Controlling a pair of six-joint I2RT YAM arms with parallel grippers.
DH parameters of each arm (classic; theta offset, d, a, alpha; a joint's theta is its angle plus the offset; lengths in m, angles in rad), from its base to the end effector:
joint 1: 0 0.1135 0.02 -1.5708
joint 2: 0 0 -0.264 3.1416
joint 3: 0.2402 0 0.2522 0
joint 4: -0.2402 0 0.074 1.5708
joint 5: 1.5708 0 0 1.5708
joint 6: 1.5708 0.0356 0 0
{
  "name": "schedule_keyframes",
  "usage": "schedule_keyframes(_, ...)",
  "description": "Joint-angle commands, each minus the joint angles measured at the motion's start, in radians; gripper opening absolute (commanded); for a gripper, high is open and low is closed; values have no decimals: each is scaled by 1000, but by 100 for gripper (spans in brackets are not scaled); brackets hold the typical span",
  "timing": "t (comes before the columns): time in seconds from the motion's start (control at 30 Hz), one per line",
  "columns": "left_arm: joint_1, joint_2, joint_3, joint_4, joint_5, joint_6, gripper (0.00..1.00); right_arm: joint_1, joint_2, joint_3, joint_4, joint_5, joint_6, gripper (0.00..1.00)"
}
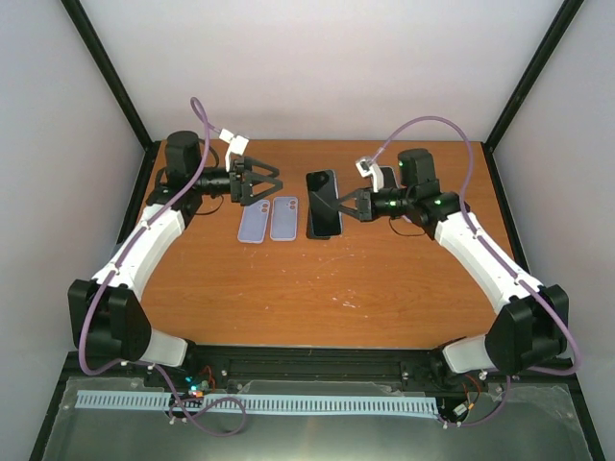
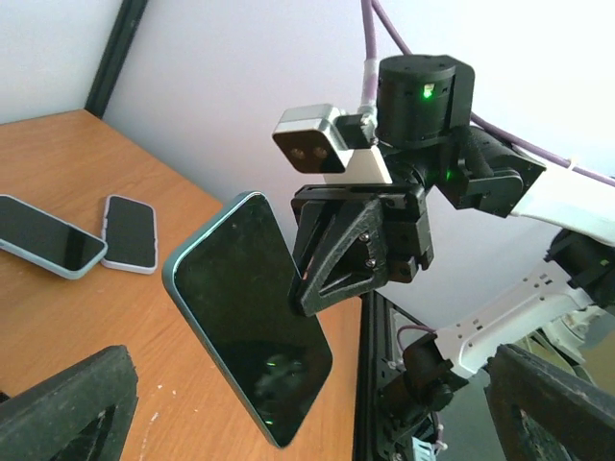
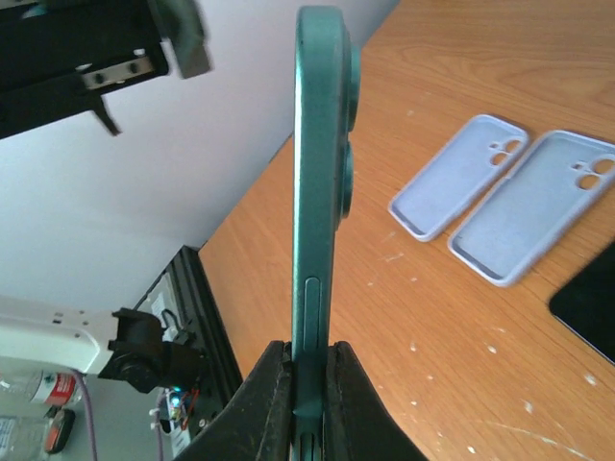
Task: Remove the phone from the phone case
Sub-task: Place the phone at the center of the board.
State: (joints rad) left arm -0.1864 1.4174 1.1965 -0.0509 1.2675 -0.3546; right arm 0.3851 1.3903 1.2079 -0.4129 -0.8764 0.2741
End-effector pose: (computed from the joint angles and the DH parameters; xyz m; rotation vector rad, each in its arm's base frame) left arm 0.3016 -0.0915 0.3565 0.7872 1.7397 -1.5192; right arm 0.2719 0.1397 0.3335 -0.6512 2.1117 1.3191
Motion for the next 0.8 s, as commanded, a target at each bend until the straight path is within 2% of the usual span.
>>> schedule_keyframes(0.0,6,-11,54,-45,-64,55,100,-78,-15,-30,22,-42,-14,3)
schedule_keyframes(0.37,7,-15,45,-46,-77,60,100,-238,158,-13,-93,-26,-125,3)
schedule_keyframes(0.77,7,-14,33,-46,-80,62,100,-283,409,97,-100,13,-112,3)
